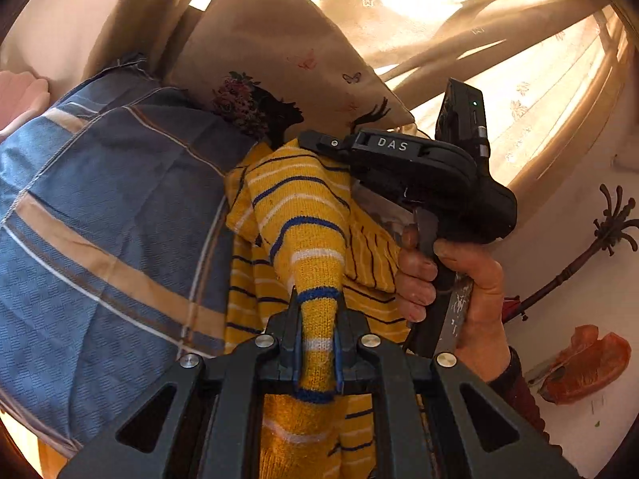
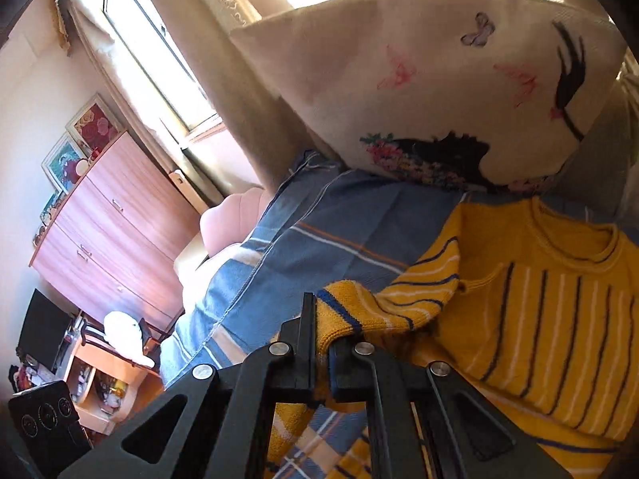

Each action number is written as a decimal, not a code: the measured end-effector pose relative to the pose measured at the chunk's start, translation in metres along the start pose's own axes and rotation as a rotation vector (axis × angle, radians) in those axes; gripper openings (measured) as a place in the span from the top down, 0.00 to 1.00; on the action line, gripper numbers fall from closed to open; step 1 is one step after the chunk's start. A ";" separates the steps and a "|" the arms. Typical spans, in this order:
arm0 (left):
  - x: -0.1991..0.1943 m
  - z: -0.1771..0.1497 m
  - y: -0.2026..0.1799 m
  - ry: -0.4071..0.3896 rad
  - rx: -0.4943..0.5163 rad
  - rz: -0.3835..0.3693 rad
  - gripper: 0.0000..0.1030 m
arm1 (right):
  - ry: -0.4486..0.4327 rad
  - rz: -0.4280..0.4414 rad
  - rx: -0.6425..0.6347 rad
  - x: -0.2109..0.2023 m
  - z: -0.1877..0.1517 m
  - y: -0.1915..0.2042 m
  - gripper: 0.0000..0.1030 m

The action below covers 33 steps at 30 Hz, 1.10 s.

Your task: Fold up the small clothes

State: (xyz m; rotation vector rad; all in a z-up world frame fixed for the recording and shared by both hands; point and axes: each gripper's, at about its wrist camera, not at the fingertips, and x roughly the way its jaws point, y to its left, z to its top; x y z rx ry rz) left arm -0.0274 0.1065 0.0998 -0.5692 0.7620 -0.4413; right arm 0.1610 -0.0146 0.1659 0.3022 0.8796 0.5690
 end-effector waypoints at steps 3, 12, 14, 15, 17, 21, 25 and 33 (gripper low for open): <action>0.050 -0.003 -0.042 0.073 0.046 -0.055 0.84 | -0.040 -0.133 0.017 -0.035 0.013 -0.048 0.95; 0.087 -0.042 -0.067 0.207 0.116 -0.015 0.58 | -0.013 -0.405 0.204 -0.076 -0.030 -0.199 0.84; 0.079 -0.043 -0.058 0.185 0.108 0.035 0.56 | -0.036 -0.369 0.224 -0.094 -0.054 -0.206 0.68; 0.076 -0.042 -0.054 0.173 0.104 0.061 0.52 | -0.045 -0.349 0.228 -0.103 -0.067 -0.207 0.65; 0.074 -0.041 -0.049 0.151 0.101 0.116 0.48 | -0.051 -0.302 0.248 -0.120 -0.091 -0.208 0.62; 0.096 -0.017 -0.046 0.138 0.183 0.217 0.47 | -0.060 -0.206 0.276 -0.139 -0.135 -0.196 0.56; 0.152 0.012 -0.069 0.151 0.387 0.327 0.46 | -0.047 -0.112 0.280 -0.146 -0.166 -0.185 0.42; 0.256 0.053 -0.073 0.236 0.515 0.479 0.61 | 0.034 -0.135 0.164 -0.114 -0.190 -0.156 0.38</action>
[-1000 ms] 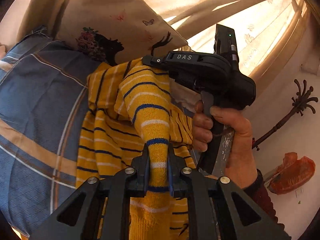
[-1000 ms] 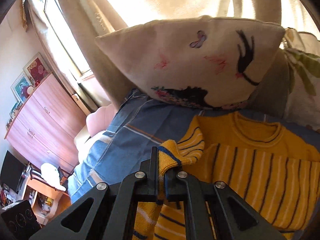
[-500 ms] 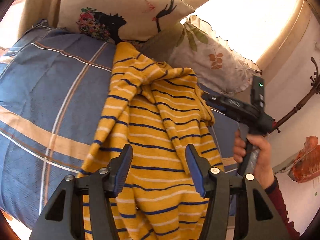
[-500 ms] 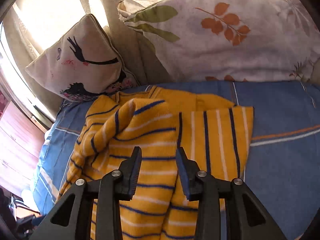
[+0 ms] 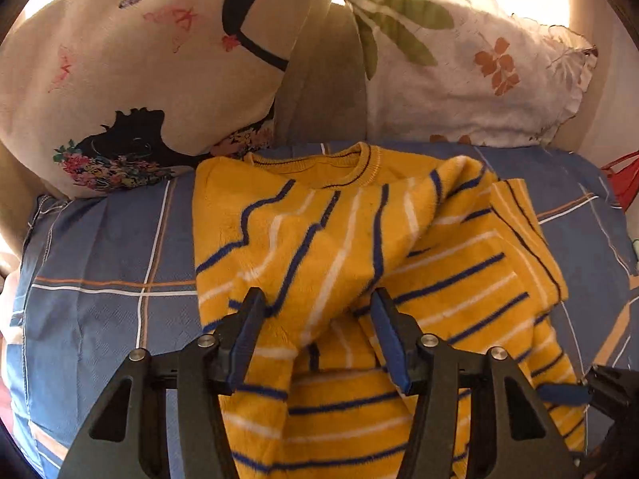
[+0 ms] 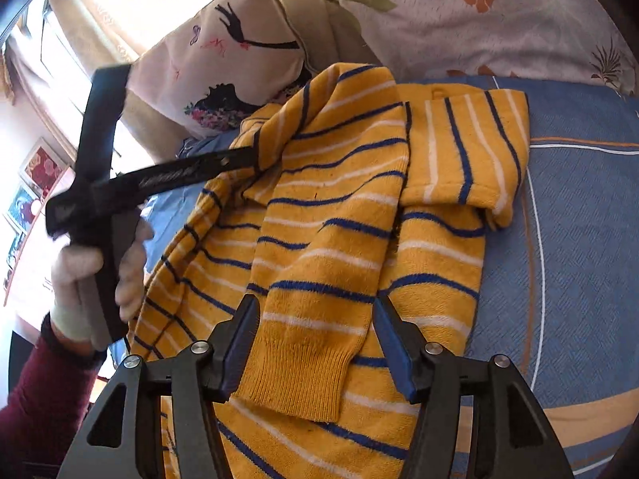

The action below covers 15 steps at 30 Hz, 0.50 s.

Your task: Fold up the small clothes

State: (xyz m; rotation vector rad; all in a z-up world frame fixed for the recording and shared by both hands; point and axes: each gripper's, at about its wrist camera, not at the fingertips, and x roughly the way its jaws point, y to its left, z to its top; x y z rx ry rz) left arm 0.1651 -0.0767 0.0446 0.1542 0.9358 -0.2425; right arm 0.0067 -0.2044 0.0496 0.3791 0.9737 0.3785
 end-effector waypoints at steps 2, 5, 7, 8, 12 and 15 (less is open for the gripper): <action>0.012 0.004 0.008 0.059 0.000 0.035 0.92 | 0.051 -0.004 -0.061 0.010 -0.001 0.009 0.71; -0.005 0.004 0.039 0.057 -0.061 0.011 0.93 | 0.096 -0.017 -0.117 0.012 0.006 0.017 0.91; -0.027 0.003 0.071 0.054 -0.128 -0.008 0.93 | 0.072 -0.010 -0.140 -0.003 0.017 0.019 0.92; -0.039 0.002 0.088 0.056 -0.164 -0.026 0.93 | 0.048 -0.011 -0.149 -0.014 0.024 0.018 0.92; -0.080 -0.004 0.143 0.030 -0.233 -0.017 0.93 | -0.065 -0.057 -0.152 -0.054 0.060 0.004 0.92; -0.083 -0.009 0.163 0.042 -0.270 0.003 0.87 | -0.089 -0.148 -0.089 -0.051 0.090 -0.019 0.91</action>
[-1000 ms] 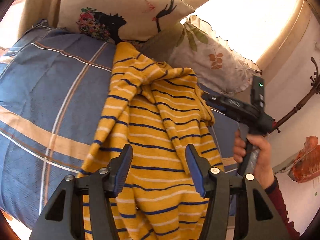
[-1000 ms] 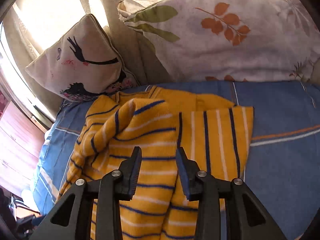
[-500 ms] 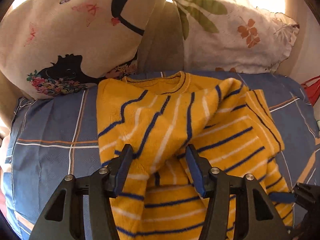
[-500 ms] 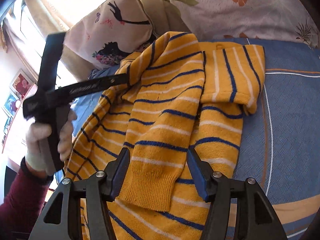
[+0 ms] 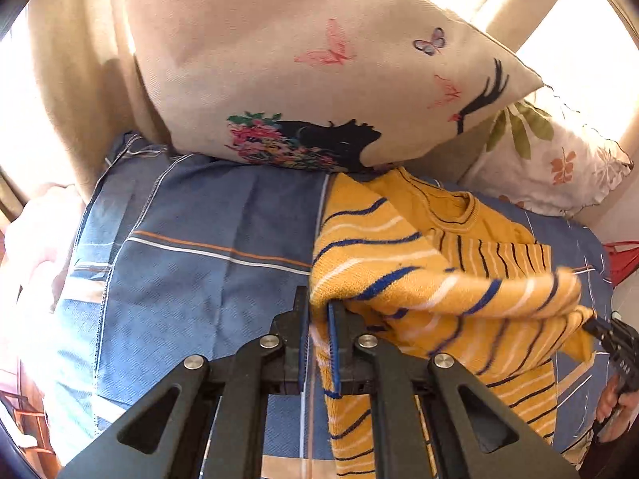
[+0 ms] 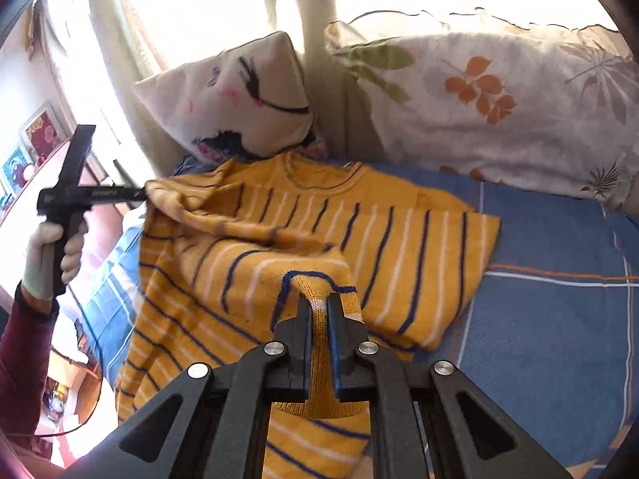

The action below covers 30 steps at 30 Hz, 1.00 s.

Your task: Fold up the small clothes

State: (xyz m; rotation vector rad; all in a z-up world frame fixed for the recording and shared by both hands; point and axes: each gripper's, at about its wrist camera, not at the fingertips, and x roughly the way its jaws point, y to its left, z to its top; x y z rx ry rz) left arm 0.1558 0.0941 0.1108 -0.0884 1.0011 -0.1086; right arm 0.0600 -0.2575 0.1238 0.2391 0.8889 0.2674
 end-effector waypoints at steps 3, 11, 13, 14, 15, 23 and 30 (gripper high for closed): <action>0.012 -0.007 0.009 0.006 -0.023 0.087 0.84 | 0.008 -0.286 0.063 0.028 0.015 -0.028 0.65; 0.028 -0.048 0.043 0.062 -0.089 -0.002 0.78 | -0.010 -0.177 0.143 0.025 0.002 -0.038 0.52; 0.026 -0.059 0.041 0.058 -0.086 -0.026 0.73 | -0.018 -0.152 0.158 0.029 0.002 -0.038 0.50; 0.024 -0.064 0.039 0.056 -0.087 -0.048 0.71 | -0.019 -0.136 0.172 0.031 0.003 -0.039 0.50; 0.021 -0.069 0.036 0.053 -0.089 -0.070 0.68 | -0.021 -0.125 0.185 0.034 0.004 -0.039 0.50; 0.005 -0.105 0.019 0.050 -0.109 -0.176 0.66 | 0.077 -0.075 0.147 0.089 0.012 -0.021 0.96; -0.024 -0.133 0.015 0.001 -0.113 -0.207 0.55 | -0.014 -0.262 0.217 0.057 0.019 -0.056 0.95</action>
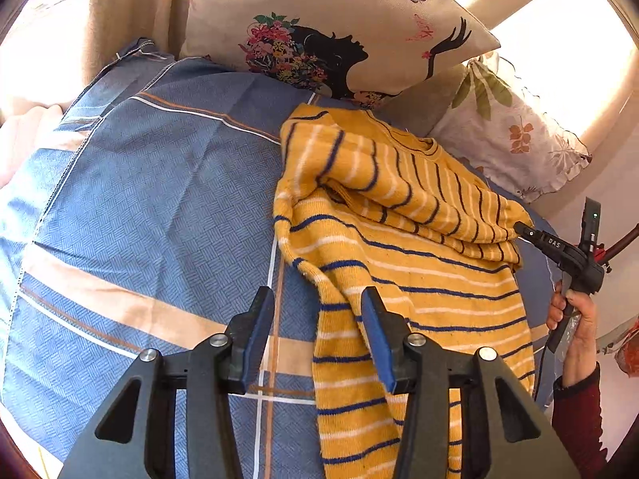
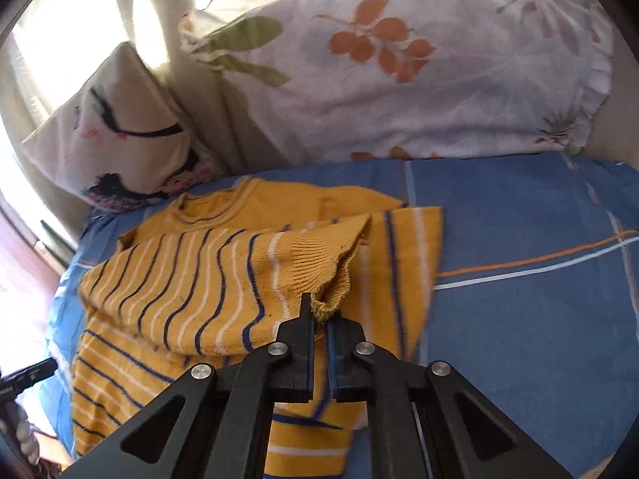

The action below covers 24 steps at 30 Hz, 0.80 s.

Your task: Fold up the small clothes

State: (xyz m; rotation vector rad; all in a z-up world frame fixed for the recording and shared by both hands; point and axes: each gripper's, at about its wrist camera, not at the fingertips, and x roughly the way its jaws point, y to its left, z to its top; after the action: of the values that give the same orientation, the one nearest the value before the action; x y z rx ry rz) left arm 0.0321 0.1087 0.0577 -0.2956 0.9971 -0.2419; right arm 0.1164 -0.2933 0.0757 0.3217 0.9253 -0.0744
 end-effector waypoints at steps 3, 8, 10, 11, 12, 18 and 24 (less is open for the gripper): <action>0.003 -0.009 -0.005 0.005 0.016 0.002 0.50 | 0.016 -0.052 -0.009 0.006 -0.005 -0.010 0.92; 0.025 -0.023 0.001 0.071 -0.029 -0.015 0.50 | -0.022 -0.005 0.082 -0.013 -0.019 -0.025 0.61; 0.030 -0.030 0.002 0.082 -0.040 -0.014 0.50 | -0.048 0.011 0.076 -0.026 -0.021 -0.022 0.61; 0.031 -0.032 0.002 0.084 -0.044 -0.015 0.50 | -0.062 0.039 0.068 -0.032 -0.021 -0.018 0.61; 0.032 -0.033 0.001 0.083 -0.049 -0.020 0.50 | -0.069 0.079 0.060 -0.038 -0.021 -0.012 0.61; 0.021 -0.018 -0.006 0.011 -0.051 -0.066 0.49 | -0.016 0.304 -0.043 -0.034 -0.020 0.054 0.61; 0.034 -0.033 -0.012 0.041 -0.005 -0.038 0.47 | 0.041 0.446 -0.143 -0.002 0.003 0.147 0.58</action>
State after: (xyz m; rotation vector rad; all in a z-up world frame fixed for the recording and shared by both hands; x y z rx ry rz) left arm 0.0209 0.0814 0.0183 -0.3153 1.0334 -0.2808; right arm 0.1469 -0.1552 0.1144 0.3909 0.8756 0.4071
